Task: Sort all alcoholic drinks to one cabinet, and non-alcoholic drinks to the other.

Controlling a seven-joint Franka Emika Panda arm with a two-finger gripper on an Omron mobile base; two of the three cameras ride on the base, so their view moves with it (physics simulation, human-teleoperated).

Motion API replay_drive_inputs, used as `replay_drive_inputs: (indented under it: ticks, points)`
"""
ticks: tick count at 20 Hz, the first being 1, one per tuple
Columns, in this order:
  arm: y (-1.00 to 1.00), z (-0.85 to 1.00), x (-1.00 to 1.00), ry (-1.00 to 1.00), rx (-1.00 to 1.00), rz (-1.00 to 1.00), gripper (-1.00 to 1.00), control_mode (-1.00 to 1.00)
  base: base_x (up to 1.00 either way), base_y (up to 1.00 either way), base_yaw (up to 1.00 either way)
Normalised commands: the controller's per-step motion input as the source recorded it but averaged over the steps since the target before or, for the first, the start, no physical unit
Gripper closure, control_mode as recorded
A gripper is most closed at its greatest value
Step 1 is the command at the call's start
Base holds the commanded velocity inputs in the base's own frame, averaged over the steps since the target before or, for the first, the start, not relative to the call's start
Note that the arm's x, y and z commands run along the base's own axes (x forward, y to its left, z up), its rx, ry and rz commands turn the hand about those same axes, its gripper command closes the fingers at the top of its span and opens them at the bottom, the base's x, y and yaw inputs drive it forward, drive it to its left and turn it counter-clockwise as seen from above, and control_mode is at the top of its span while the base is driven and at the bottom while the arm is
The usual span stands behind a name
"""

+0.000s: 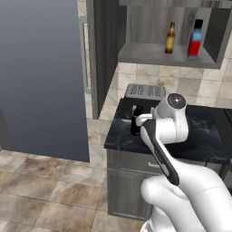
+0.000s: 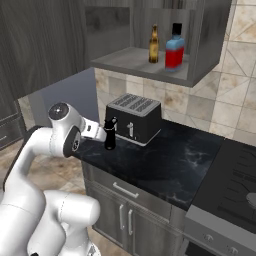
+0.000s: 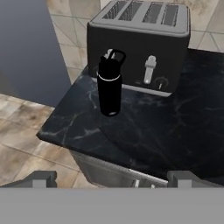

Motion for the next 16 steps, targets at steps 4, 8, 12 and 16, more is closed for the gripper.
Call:
replay_drive_inputs:
  ticks: [4, 8, 12, 16]
  points:
    - [0.01, -0.13, 0.28, 0.00, 0.00, 0.00, -1.00, -1.00, 0.00, 0.00, 0.00]
    - [0.00, -0.10, 0.30, 0.00, 0.00, 0.00, -1.00, -1.00, 0.00, 0.00, 0.00]
    - [0.00, -0.12, 0.30, 0.00, 0.00, 0.00, -1.00, -1.00, 0.00, 0.00, 0.00]
    - [0.00, -0.14, 0.28, 0.00, 0.00, 0.00, -1.00, -1.00, 0.00, 0.00, 0.00]
